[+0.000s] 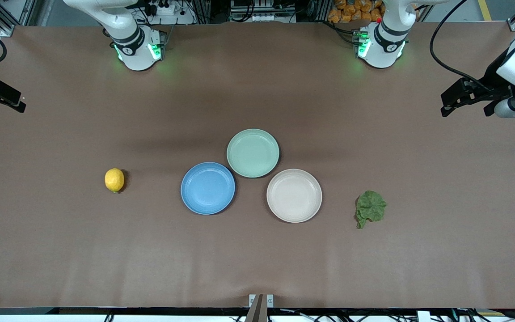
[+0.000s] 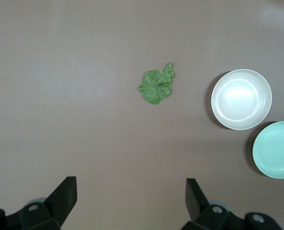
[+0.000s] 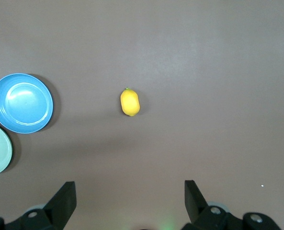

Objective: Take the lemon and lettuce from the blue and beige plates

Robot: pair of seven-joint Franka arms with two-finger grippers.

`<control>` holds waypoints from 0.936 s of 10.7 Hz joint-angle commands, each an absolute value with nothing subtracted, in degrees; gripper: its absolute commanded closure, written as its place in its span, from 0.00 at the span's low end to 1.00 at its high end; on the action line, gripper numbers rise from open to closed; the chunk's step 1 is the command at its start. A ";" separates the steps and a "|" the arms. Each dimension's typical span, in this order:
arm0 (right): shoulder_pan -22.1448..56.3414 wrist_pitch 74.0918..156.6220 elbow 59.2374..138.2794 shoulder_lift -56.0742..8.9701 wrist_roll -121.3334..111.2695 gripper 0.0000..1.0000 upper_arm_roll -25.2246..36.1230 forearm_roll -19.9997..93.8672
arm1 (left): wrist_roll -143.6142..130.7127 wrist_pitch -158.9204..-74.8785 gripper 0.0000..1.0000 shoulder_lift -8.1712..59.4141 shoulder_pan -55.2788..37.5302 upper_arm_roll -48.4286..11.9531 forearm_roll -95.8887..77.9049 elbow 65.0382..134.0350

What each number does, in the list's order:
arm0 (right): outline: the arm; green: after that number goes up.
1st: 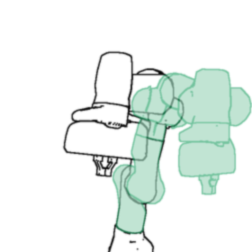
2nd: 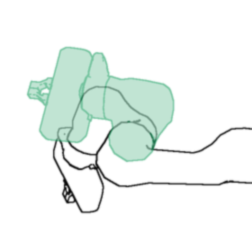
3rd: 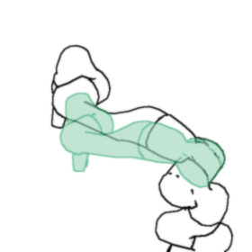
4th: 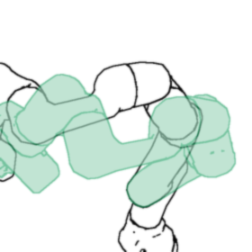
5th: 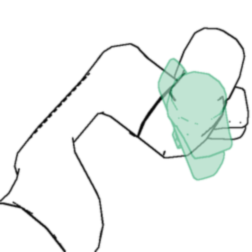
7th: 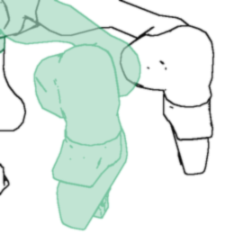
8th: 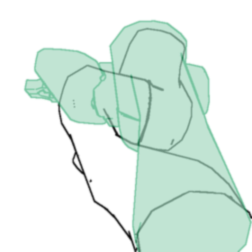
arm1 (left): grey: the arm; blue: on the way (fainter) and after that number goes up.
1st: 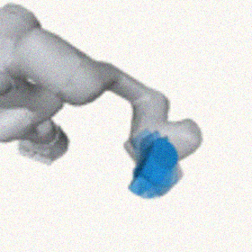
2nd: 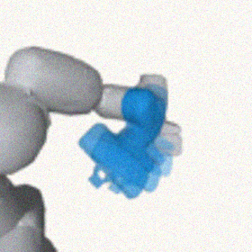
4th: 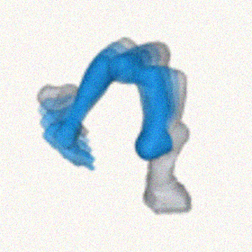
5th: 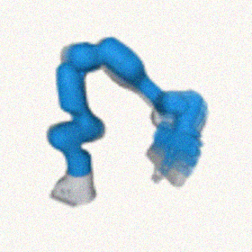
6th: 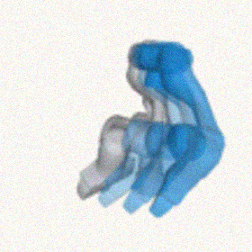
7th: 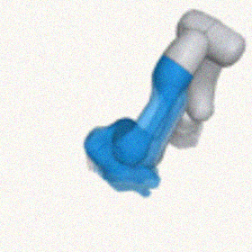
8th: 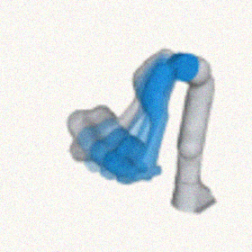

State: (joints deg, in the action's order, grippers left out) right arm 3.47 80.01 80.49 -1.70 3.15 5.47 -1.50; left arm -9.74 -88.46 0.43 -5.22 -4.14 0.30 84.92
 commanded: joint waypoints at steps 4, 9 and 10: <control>0.53 79.54 80.68 -0.35 3.34 0.00 2.99 -1.14 | -9.05 -87.36 0.00 0.18 -5.80 -3.87 0.35 84.29; 2.55 79.37 80.16 -1.41 4.04 0.00 2.72 -2.11 | -8.96 -87.36 0.00 0.26 -5.89 -3.87 0.35 84.29; 2.55 79.37 80.16 -1.41 4.04 0.00 2.72 -2.11 | -9.05 -87.36 0.00 0.26 -5.98 -3.87 0.35 84.29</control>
State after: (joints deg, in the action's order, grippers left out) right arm 2.53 79.98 80.50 -1.42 3.16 2.99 -1.53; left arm -9.74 -88.46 0.44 -5.50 -4.14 0.30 84.92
